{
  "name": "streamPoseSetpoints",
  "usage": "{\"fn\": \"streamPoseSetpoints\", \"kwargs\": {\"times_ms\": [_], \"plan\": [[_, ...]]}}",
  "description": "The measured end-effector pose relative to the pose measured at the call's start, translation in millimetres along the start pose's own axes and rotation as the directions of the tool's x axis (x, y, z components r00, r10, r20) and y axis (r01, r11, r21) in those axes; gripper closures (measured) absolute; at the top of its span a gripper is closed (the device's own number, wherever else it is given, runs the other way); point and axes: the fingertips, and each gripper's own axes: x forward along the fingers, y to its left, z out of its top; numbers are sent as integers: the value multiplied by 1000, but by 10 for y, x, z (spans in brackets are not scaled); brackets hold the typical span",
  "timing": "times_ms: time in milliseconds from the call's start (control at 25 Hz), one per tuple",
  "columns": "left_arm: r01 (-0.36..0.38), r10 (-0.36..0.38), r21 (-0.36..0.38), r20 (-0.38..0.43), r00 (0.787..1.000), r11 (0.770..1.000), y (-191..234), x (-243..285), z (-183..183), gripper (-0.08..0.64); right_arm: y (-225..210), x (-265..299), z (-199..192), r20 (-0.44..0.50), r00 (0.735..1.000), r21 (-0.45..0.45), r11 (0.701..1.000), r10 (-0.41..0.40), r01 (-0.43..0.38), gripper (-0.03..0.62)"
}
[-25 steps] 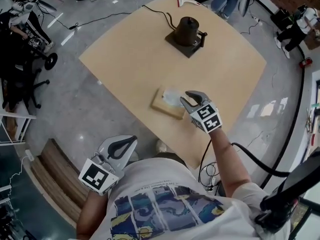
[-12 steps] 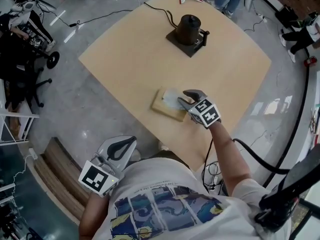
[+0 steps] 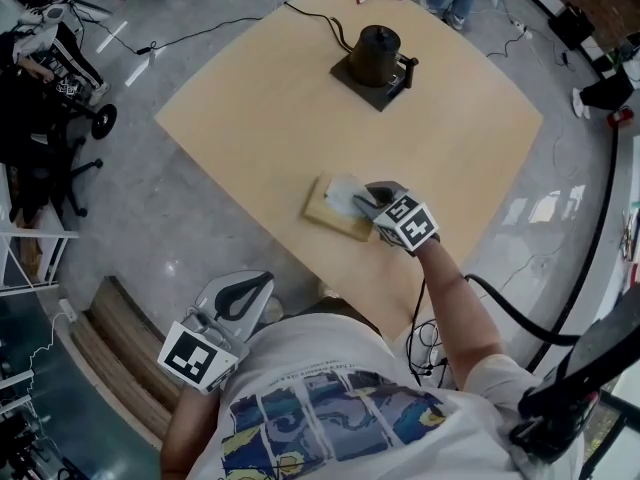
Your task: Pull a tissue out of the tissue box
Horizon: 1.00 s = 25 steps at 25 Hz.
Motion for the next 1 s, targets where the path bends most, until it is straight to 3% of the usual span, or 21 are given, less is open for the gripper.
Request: {"fn": "streamPoseSetpoints", "kwargs": {"times_ms": [360, 1000], "plan": [[17, -17, 14, 16, 1000, 1000, -6, -162, -30, 557, 167, -53, 88, 3, 999, -25, 999, -48, 48, 586], [43, -45, 35, 43, 998, 998, 8, -347, -54, 557, 221, -194, 192, -11, 990, -84, 987, -139, 137, 589]]}}
